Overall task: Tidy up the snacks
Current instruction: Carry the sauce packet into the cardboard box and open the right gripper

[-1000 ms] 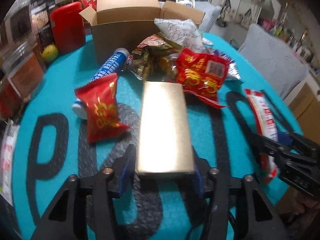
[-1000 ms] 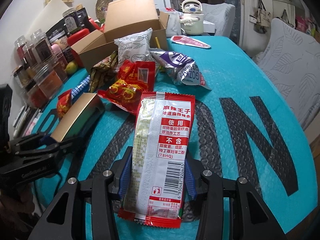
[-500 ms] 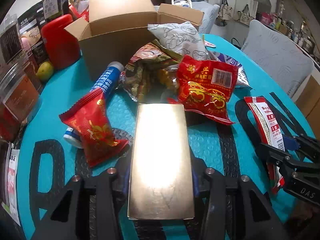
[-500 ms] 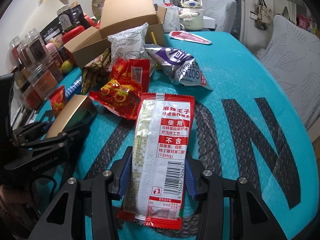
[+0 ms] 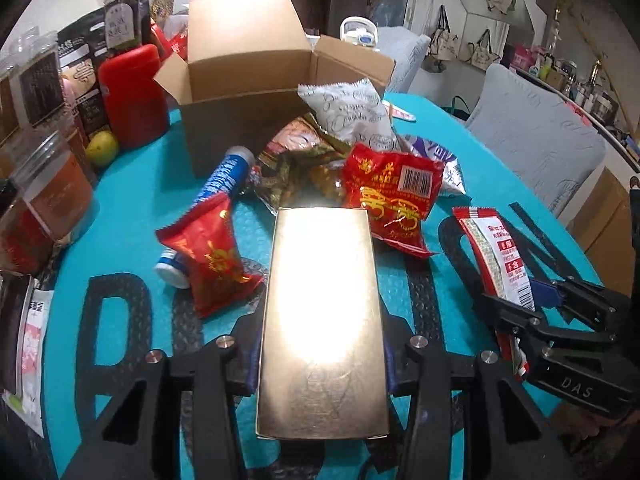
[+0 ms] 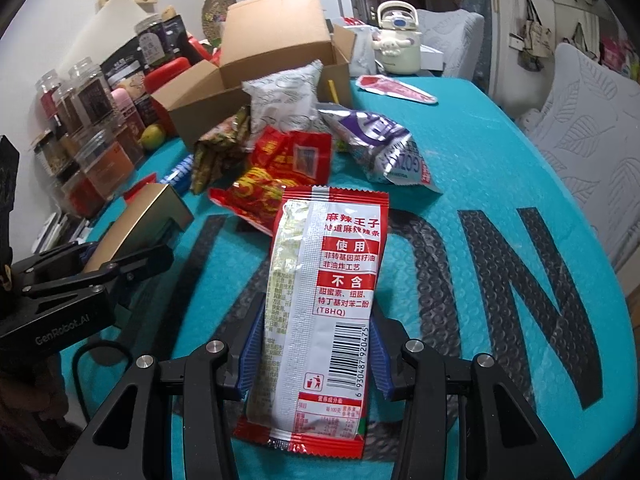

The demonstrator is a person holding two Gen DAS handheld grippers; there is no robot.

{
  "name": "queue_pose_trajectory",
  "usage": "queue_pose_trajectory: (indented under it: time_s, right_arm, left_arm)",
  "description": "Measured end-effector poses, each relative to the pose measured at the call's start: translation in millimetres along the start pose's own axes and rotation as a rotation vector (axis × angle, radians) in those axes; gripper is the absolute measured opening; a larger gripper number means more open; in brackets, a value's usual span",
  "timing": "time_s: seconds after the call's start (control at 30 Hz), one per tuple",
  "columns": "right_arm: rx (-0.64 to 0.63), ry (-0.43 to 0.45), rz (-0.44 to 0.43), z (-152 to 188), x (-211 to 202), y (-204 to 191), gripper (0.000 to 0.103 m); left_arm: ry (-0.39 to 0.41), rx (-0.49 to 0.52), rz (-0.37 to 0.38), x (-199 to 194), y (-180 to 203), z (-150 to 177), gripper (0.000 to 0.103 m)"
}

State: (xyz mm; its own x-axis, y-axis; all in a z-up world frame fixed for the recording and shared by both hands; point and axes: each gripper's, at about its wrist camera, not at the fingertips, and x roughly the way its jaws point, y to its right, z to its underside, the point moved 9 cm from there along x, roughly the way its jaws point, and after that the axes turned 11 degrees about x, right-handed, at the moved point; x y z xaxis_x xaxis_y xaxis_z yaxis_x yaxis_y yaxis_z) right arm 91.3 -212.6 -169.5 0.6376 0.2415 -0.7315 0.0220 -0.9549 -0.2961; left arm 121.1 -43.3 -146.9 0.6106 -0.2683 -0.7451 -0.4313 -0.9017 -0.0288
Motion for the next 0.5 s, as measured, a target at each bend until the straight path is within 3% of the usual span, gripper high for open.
queue_pose_trajectory:
  time_s: [0.5]
  right_arm:
    - [-0.084, 0.027, -0.103, -19.2, -19.0, -58.3, 0.045]
  left_arm:
    - [0.125, 0.01, -0.021, -55.3, -13.0, -41.5, 0.043]
